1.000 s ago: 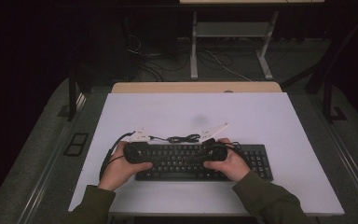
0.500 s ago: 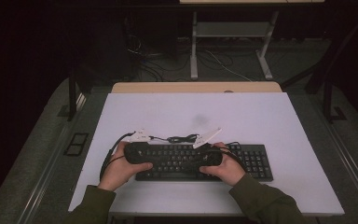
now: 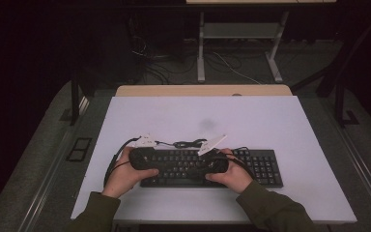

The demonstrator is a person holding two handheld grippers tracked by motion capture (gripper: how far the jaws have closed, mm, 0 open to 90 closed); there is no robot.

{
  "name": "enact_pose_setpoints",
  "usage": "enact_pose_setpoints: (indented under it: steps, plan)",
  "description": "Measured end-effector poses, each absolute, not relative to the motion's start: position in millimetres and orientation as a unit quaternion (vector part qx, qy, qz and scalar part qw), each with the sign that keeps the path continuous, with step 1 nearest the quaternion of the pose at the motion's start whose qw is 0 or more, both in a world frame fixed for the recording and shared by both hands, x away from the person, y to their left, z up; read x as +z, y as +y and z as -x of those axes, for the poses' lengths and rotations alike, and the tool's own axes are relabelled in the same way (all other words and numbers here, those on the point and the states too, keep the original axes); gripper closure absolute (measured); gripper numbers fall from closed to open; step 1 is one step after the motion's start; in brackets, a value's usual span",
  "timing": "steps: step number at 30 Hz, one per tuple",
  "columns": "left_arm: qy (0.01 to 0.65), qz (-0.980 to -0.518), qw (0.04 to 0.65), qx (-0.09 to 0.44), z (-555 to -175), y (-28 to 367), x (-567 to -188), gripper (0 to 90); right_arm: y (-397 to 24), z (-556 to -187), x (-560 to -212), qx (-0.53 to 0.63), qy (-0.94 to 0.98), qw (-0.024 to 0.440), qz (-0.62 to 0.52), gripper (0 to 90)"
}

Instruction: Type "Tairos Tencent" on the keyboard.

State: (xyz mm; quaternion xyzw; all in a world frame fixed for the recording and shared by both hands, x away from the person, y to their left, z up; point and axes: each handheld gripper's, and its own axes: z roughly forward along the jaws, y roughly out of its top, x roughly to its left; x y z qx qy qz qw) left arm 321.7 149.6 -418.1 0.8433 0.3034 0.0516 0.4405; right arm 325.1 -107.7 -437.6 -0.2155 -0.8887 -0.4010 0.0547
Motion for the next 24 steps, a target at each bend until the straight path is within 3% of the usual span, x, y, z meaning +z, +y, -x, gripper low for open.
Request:
enact_pose_setpoints:
  steps: [14,24]
  plan:
    - [0.306,-0.843,0.440,0.053,-322,150,-418,39.8,-110,-326,-433,-0.414,-0.883,0.050,0.217,87.4]
    - [0.304,-0.842,0.442,0.055,-322,150,-417,40.0,-116,-328,-428,-0.435,-0.871,0.047,0.223,72.6]
